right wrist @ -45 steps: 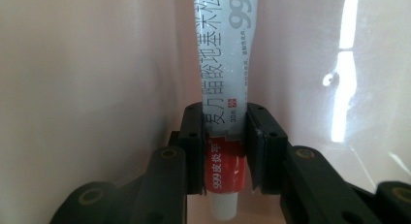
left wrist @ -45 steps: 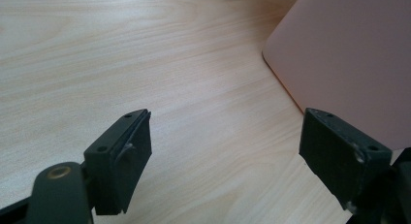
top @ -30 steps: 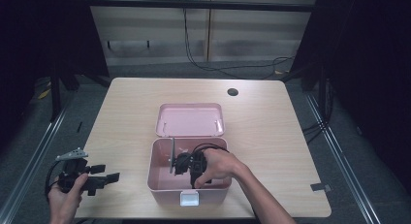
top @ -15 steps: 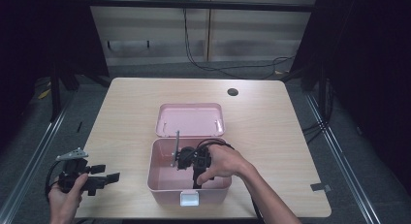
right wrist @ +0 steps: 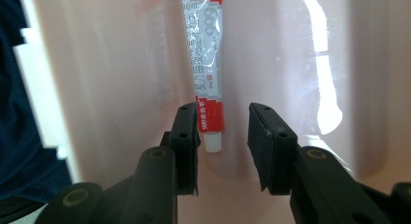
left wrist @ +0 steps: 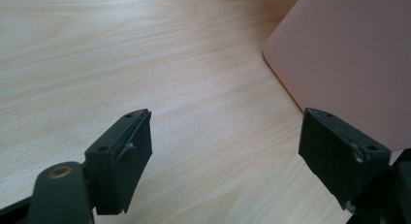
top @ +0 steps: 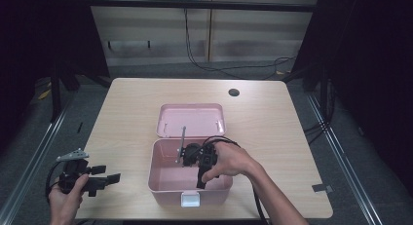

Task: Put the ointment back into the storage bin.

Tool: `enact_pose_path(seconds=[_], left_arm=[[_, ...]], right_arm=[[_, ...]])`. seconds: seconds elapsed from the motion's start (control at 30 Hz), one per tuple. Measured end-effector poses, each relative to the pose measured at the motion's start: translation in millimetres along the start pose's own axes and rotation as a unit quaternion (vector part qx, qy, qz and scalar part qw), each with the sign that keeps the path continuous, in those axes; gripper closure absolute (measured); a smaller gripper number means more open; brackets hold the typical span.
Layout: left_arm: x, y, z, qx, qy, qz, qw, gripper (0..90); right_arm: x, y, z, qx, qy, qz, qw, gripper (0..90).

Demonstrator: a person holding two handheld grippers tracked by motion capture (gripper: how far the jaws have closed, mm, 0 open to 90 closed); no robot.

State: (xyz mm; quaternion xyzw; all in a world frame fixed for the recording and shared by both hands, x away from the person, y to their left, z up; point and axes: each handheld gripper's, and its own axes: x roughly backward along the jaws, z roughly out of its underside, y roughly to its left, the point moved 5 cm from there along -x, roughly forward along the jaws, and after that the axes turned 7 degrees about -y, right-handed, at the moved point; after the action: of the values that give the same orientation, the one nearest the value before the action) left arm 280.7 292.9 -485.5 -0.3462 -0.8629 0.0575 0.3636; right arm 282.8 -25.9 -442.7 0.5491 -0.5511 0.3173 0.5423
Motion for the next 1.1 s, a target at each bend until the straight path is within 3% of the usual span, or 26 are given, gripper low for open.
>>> enact_pose_path(seconds=[0.97, 1.1], left_arm=[[-0.3, 0.2, 0.3, 0.001, 0.000, -0.002, 1.0000, 19.4], [-0.5, 0.0, 0.4, 0.003, 0.001, -0.003, 1.0000, 19.4]], right_arm=[[43.4, 1.0, 19.5, -0.027, -0.044, 0.045, 0.9976, 64.7], [54.7, 2.6, 21.6, -0.025, -0.064, 0.055, 0.9961, 64.7]])
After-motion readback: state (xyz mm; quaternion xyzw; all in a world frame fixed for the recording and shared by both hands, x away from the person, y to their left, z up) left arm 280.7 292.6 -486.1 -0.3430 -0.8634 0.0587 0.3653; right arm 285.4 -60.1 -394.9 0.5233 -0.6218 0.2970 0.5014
